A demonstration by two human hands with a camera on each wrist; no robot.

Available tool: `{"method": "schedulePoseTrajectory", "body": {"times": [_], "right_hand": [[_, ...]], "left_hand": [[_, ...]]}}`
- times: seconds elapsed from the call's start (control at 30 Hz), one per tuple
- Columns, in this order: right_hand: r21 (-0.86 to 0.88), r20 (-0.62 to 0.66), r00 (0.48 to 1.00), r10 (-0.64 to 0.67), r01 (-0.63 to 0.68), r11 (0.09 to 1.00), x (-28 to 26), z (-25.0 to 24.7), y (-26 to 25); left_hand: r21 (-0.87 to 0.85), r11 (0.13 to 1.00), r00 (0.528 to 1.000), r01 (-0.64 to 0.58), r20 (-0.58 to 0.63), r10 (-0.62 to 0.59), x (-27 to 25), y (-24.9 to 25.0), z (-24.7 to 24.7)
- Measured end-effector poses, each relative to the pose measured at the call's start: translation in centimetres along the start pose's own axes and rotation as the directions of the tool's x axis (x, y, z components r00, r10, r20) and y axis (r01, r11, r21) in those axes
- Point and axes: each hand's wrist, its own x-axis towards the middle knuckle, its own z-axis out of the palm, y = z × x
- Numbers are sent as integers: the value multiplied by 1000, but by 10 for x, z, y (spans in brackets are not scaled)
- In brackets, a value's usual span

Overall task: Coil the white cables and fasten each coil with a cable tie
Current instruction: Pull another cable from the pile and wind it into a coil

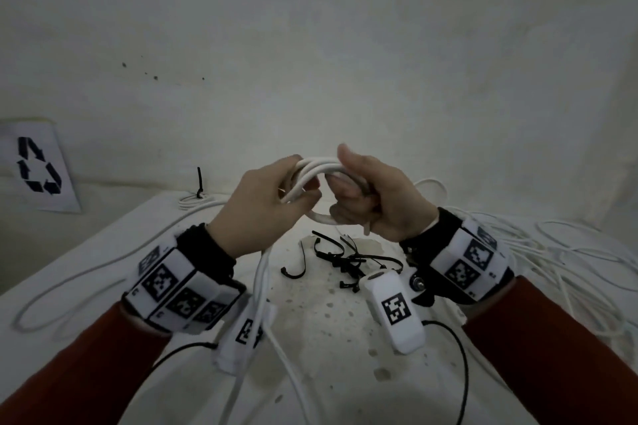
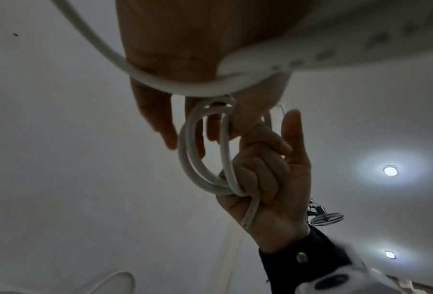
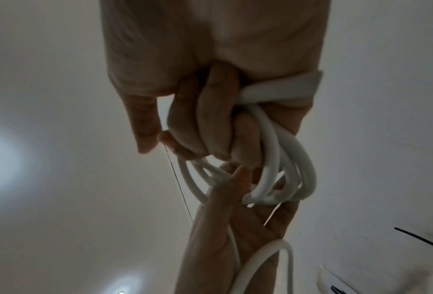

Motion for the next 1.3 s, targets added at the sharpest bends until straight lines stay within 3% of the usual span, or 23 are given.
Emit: {"method": "schedulePoseTrajectory", "body": {"times": [0.1, 0.2, 0.27, 0.4, 0.57, 0.7, 0.87, 1.03, 1.17, 1.3], "right_hand": [[-149, -157, 983, -90, 67, 987, -3, 2, 6], [-170, -207, 970, -128, 93, 981, -6, -3, 10], [-116, -199, 976, -93, 70, 991, -9, -9, 9], [-104, -22, 998, 56, -58, 993, -13, -11, -2], [-179, -120, 985, 126, -146, 973, -14, -9, -15], [-144, -305, 950, 62, -110, 983, -16, -21, -17], [-73, -479, 877, 35, -80, 994, -22, -46, -16], [-32, -555, 832, 6, -28, 999, -31, -65, -9], [18, -679, 734, -2, 20, 1000, -44, -93, -2], [88, -772, 635, 28, 63, 994, -64, -123, 11]], "left_hand": [[-137, 979, 985, 150, 108, -135, 3, 1, 2], [-141, 972, 964, 187, 214, -154, 3, 0, -2], [-140, 971, 949, 195, 276, -151, 1, 2, -6], [-114, 980, 918, 163, 381, -108, -1, 7, -7], [-96, 976, 896, 198, 422, -140, 0, 17, -8], [177, 979, 935, -96, 355, 27, 1, 1, -20], [219, 952, 957, -213, 241, 159, 1, -22, -31], [265, 962, 989, -71, 146, 33, 7, -47, -50], [272, 961, 994, 53, 76, -76, 9, -74, -57], [293, 932, 971, 214, 41, -236, 3, -103, -62]]}}
